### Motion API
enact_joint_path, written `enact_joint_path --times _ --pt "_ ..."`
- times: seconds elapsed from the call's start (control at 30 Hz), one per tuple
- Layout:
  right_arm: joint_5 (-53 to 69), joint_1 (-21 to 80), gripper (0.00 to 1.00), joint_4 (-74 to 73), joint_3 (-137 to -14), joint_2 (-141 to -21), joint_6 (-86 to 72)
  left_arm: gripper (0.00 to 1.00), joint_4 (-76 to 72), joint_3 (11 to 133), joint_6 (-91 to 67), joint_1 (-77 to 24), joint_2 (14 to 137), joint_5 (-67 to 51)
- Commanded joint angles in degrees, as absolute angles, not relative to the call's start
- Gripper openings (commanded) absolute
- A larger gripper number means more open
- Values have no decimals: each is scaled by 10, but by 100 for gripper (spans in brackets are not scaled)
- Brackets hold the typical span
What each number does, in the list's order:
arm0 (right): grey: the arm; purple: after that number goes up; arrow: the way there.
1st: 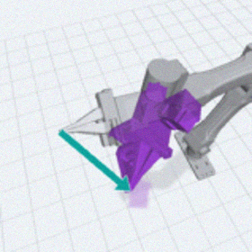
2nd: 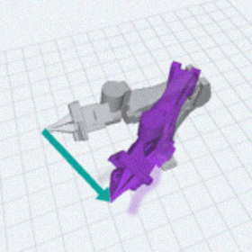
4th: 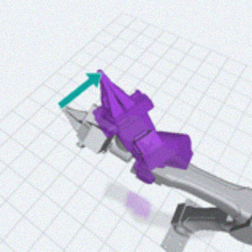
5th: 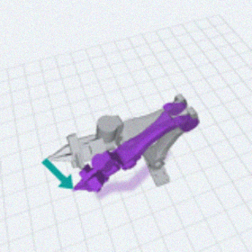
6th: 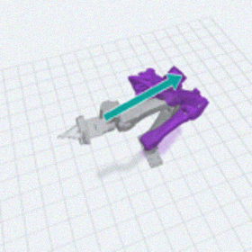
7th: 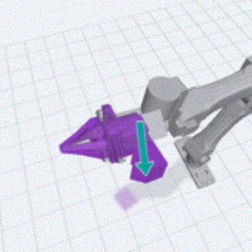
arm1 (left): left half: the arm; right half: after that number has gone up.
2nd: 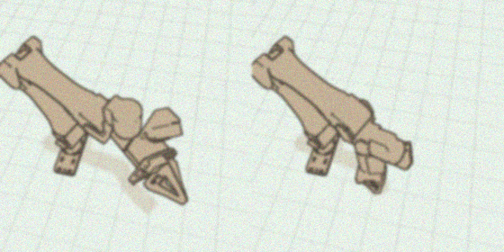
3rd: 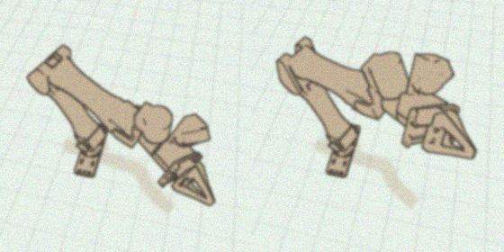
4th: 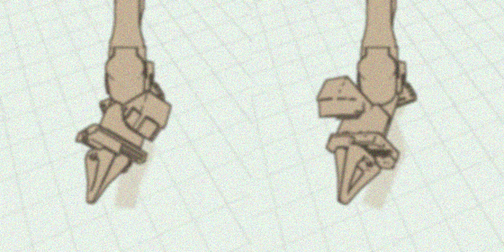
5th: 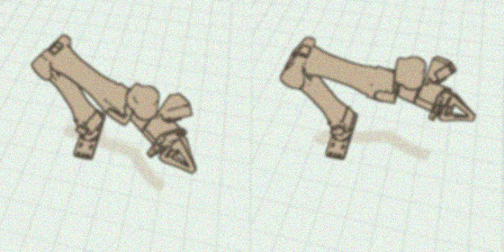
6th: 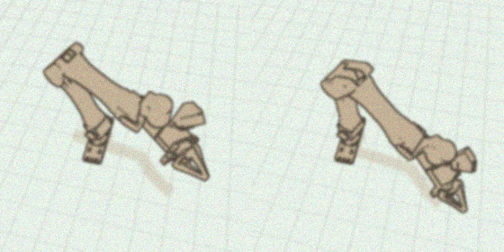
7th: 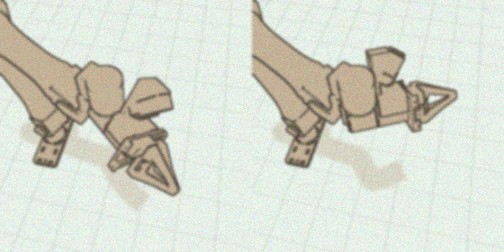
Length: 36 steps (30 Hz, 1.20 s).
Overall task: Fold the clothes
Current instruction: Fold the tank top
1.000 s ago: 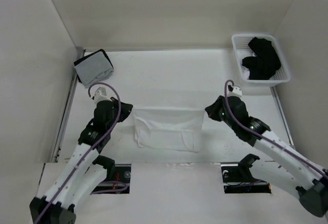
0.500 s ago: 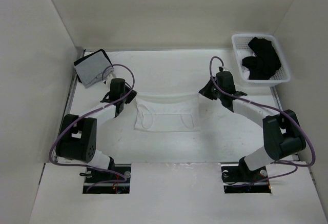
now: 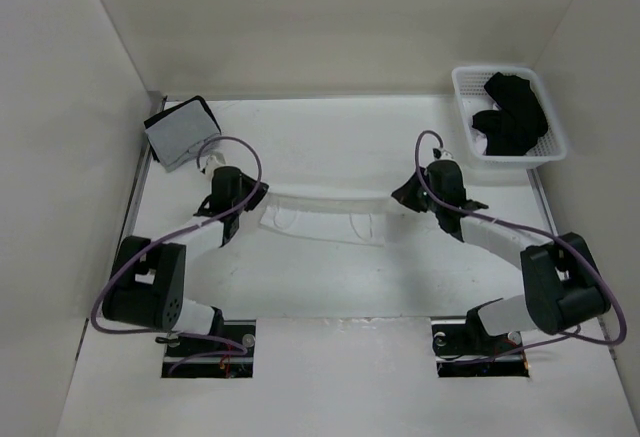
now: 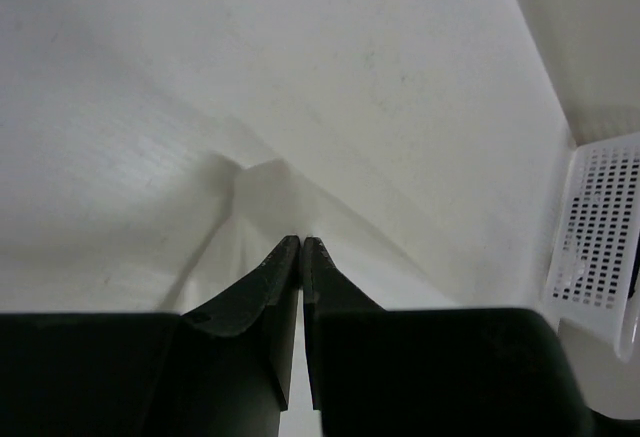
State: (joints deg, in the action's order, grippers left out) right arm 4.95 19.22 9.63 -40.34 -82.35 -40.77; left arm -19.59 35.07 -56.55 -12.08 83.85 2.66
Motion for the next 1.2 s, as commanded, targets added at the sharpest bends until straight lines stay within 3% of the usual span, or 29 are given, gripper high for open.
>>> enact_joint_path --times 0.0,0.4,0.73,0.8,0.9,0.97,1.03,1.17 --pt "47 204 1 143 -355 -753 -421 5 -239 297 -574 -125 751 17" --pt "-30 340 2 97 -222 -619 -467 5 -216 167 -575 -94 604 -42" --pt "-61 382 4 53 -185 -622 -512 10 -159 93 -565 -74 518 -59" --pt "-62 382 13 45 -183 -626 -516 16 -153 86 -563 -62 518 -60" --pt "-64 382 33 33 -185 -603 -512 26 -137 83 -563 -41 506 -66" --pt "-64 382 44 37 -183 -576 -503 27 -117 83 -562 -26 482 -69" --pt "-61 373 49 45 -185 -569 -493 26 -93 88 -558 -18 449 -65" --pt "-33 342 50 75 -205 -622 -476 24 -63 112 -558 -45 399 -40"
